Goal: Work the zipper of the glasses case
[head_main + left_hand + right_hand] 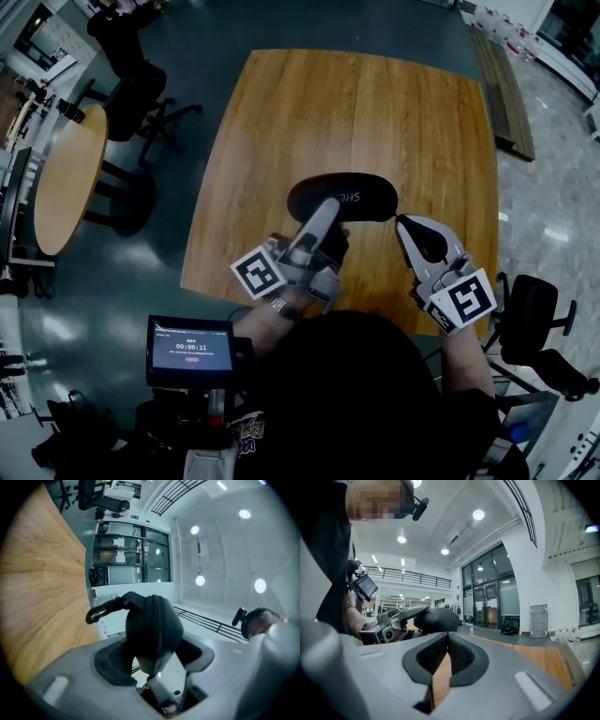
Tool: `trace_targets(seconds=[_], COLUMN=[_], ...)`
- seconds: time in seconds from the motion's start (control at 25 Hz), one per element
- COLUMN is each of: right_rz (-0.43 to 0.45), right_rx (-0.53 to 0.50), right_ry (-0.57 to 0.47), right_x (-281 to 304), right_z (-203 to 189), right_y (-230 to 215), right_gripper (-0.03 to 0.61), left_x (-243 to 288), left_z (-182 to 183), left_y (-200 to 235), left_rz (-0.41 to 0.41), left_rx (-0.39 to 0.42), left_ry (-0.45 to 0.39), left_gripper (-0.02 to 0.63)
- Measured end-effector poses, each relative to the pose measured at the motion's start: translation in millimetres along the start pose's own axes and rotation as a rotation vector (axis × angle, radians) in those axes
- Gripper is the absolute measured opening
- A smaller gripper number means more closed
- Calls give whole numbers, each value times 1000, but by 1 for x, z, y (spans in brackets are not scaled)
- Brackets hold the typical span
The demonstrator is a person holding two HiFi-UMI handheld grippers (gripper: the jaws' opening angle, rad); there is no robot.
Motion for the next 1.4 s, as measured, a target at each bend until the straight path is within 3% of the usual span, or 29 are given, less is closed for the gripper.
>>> trace_targets(seconds=[0.16, 0.36, 0.4, 0.48, 0.52, 0.64, 0.8, 0.92, 1.04, 1.2, 1.4], right_rz=[-27, -11, -1, 19, 31, 111, 322, 454, 560, 698, 772], right_rx=[37, 13, 4, -15, -29, -98, -135, -121, -165, -276, -283], right_ry=[-6, -4, -7, -18, -24, -13, 18, 49, 73, 126, 132], right_x=[1, 0, 0, -1, -2, 0, -7, -15, -12, -8, -7], right_z=[-5, -9, -8, -4, -1, 10, 19, 23, 21, 4, -10], right_y=[4, 6, 6, 7, 8, 23, 44, 43, 48, 84, 122], right_gripper=[5, 11, 36, 145, 147, 216, 220, 195, 158, 150, 121], left_x=[-4, -6, -7, -8, -8, -10, -12, -21, -29, -30, -31], left_z=[1, 1, 1, 0, -2, -12, -34, -34, -37, -44, -50], left_y=[6, 11, 10, 9, 8, 9, 7, -7, -15, -14, -13], left_rz=[19, 36, 38, 41, 43, 55, 14, -46, -56, -33, -40], left_rx=[-18, -26, -16, 18, 41, 106, 98, 93, 117, 129, 92], left_ry=[-61, -58, -52, -27, -8, 104, 427, 633, 777, 842, 873], left_gripper=[252, 252, 253, 253, 255, 255, 256, 256, 257, 258, 259])
Point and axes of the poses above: the fingertips, and each gripper's own axes: x forward along the fingers, y to its left, z out of its top, the point moved 1 cm from there along -x, backward along the fingers, and after that the axes turned 10 degrees about -x, right-handed, at the moved point
